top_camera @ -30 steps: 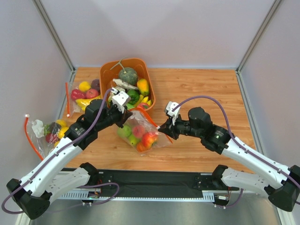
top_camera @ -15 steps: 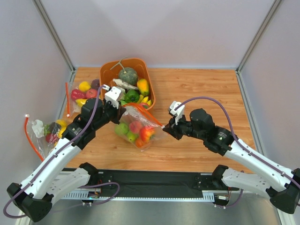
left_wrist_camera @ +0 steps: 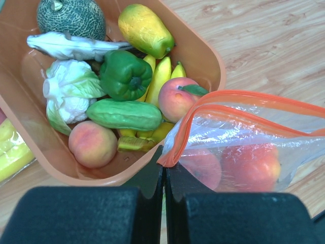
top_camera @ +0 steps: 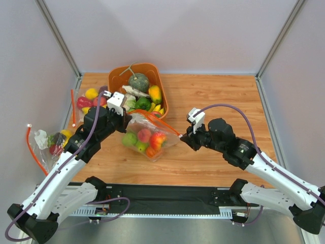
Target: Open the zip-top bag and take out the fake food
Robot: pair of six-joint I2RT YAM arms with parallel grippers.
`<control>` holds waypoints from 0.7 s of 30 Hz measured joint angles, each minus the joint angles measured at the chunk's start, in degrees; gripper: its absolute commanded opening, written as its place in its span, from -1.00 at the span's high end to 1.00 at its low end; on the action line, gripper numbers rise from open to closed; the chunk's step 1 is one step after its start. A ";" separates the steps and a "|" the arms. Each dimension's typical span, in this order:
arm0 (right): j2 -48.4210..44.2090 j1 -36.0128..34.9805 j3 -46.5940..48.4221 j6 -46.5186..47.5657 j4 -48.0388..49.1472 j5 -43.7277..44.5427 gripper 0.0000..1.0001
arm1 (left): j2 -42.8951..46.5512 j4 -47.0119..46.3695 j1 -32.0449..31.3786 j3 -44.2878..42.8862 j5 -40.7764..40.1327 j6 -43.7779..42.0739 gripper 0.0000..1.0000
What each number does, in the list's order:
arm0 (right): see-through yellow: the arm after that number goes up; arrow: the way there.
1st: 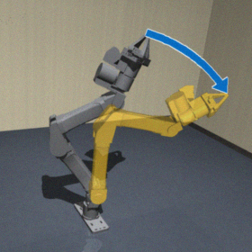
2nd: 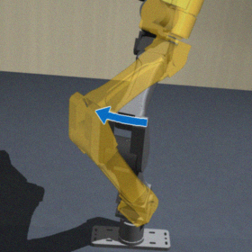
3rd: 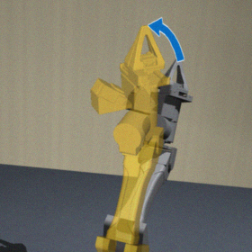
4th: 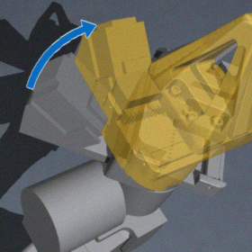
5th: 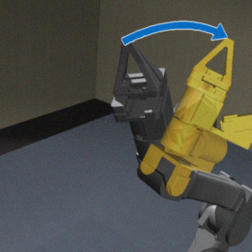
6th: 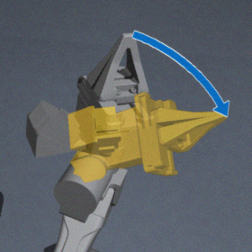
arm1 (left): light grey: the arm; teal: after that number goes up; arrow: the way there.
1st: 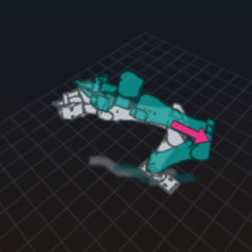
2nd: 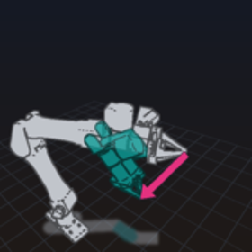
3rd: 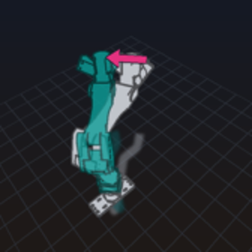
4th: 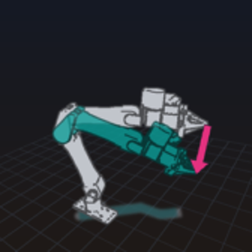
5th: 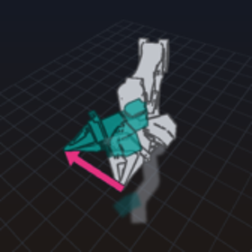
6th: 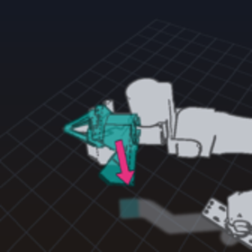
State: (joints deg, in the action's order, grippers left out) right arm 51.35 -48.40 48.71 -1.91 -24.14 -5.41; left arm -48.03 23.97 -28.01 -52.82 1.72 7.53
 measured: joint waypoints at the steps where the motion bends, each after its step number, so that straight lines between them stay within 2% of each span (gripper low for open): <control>1: -0.15 0.02 0.00 -0.04 0.00 0.00 0.99 | 0.02 0.00 0.02 0.00 0.20 0.04 1.00; 5: -0.39 0.17 0.00 -0.22 -0.15 0.04 0.98 | 0.07 -0.24 0.46 0.13 2.16 -0.35 1.00; 8: -0.76 0.33 0.00 -0.17 -1.14 -0.09 0.82 | 0.13 -0.94 1.03 0.59 5.14 -1.22 1.00; 9: -0.98 0.35 0.00 -0.17 -1.64 -0.26 0.45 | 0.02 -1.01 1.22 0.59 6.56 -1.68 1.00; 10: -1.29 0.46 0.00 -0.17 -2.10 -0.55 0.17 | -0.15 -1.14 1.40 0.59 7.93 -2.12 1.00; 12: -2.03 0.50 0.00 -0.20 -2.47 -1.05 -0.19 | -0.59 -1.49 1.60 0.59 11.15 -2.97 1.00; 16: -3.34 0.59 0.22 0.33 -2.29 -1.99 -0.36 | -1.29 -2.60 1.64 0.72 17.75 -4.11 1.00; 21: -3.32 0.59 1.20 0.44 -0.74 -2.60 -0.41 | -2.16 -3.65 0.94 0.81 24.41 -5.07 1.00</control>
State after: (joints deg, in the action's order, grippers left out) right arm 48.03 -47.81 49.91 -1.48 -24.88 -8.01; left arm -50.19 20.32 -27.07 -52.01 26.13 2.46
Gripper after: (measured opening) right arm 0.701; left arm 0.006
